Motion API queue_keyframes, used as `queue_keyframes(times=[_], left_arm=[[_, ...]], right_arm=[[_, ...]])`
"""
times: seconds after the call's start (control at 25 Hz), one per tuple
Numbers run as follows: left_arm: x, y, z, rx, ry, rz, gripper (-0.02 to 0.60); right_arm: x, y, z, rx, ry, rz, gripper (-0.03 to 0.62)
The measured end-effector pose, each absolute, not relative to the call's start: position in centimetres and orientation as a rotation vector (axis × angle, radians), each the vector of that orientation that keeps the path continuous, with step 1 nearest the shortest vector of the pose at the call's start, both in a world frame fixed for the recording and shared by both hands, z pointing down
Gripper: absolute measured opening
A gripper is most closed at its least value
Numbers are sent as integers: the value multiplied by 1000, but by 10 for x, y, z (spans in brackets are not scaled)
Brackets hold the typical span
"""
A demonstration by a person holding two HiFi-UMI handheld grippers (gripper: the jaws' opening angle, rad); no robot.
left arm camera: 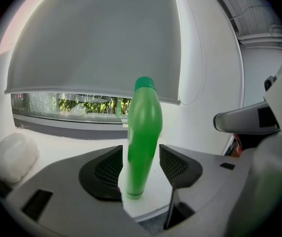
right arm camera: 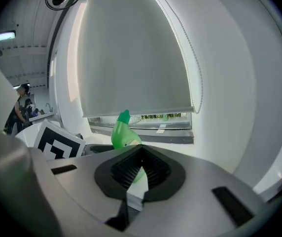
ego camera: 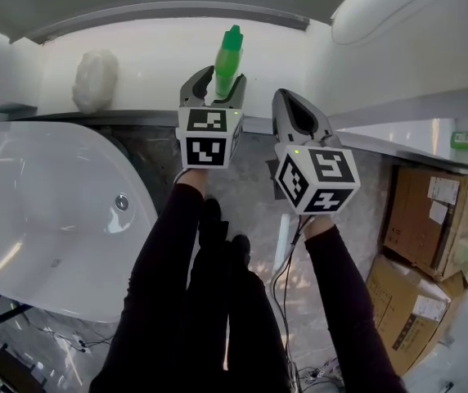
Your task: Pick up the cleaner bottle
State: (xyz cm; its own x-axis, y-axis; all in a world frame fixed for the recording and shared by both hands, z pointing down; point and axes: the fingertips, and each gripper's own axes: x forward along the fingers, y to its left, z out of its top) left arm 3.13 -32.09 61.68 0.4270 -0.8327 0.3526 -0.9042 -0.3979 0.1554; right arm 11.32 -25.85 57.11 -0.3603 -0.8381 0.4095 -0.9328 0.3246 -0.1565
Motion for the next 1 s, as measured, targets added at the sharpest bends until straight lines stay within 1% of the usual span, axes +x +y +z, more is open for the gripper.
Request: queue_keyframes(times=[0.64,0.8,1.0], left_arm=[[36,-343,627,2382,-1558,305,230],[37,-346,627,2396,-1586,311,201],[37,-347,625,2403,-1614,311,193]], right_arm=[[116,-269,585,1608,-2347,507,0],[116,-271,588,1605,-2346,503,0],[117,-274,589,1605,-2346,499,0]])
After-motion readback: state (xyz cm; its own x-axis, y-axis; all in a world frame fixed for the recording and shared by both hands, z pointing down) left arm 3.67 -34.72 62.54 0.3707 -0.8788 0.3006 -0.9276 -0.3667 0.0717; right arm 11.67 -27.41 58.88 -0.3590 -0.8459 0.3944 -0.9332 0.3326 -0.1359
